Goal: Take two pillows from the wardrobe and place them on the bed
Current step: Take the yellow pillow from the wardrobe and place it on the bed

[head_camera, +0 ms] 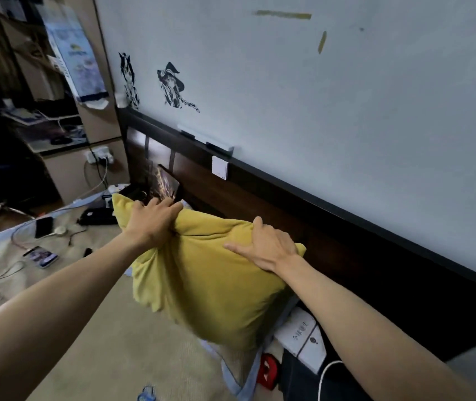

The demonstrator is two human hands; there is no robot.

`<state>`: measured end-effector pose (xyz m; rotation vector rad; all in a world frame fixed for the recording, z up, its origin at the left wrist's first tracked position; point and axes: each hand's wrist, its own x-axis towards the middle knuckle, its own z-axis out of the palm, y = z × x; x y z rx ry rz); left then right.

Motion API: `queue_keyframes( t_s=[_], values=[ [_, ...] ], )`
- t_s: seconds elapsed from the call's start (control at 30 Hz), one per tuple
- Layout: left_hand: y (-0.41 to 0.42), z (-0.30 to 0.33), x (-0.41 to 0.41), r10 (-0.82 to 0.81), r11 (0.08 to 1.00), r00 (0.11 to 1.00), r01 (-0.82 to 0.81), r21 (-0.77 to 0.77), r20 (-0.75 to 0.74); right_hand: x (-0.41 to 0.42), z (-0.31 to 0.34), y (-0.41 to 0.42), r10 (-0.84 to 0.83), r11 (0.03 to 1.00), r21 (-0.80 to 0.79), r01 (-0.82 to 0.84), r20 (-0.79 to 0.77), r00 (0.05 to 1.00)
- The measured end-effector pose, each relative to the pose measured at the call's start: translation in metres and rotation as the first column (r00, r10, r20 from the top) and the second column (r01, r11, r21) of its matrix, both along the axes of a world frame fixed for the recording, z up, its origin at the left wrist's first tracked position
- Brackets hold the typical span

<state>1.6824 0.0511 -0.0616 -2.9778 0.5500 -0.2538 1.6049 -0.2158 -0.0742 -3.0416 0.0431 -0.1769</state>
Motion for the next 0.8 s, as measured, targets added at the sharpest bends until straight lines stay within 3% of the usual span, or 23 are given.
queue_keyframes(
  t_s=[0.3,0.4,0.53,0.67,0.8],
  values=[
    [-0.142,-0.041,0.164,0.06,0.993,0.998,-0.058,0.098,-0.016,0.152,-0.075,-0.108,0.006,0.987,0.158,0.007,-0.083,0.997],
    [-0.186,-0.098,0.186,0.194,0.979,0.981,-0.193,0.064,-0.014,0.19,-0.108,-0.131,0.002,1.0,0.005,-0.002,0.033,0.999],
    [-0.214,-0.158,0.182,0.305,0.948,0.94,-0.315,-0.04,-0.155,0.209,-0.138,-0.142,-0.05,0.987,-0.14,0.075,0.169,0.984],
    [-0.219,-0.18,0.167,0.272,0.914,0.847,-0.376,-0.154,-0.457,0.205,-0.146,-0.142,-0.022,0.982,-0.188,0.019,-0.016,1.0],
    [-0.22,-0.178,0.163,0.251,0.923,0.841,-0.357,-0.143,-0.48,0.211,-0.132,-0.143,-0.069,0.969,-0.241,0.058,-0.04,0.997]
  ],
)
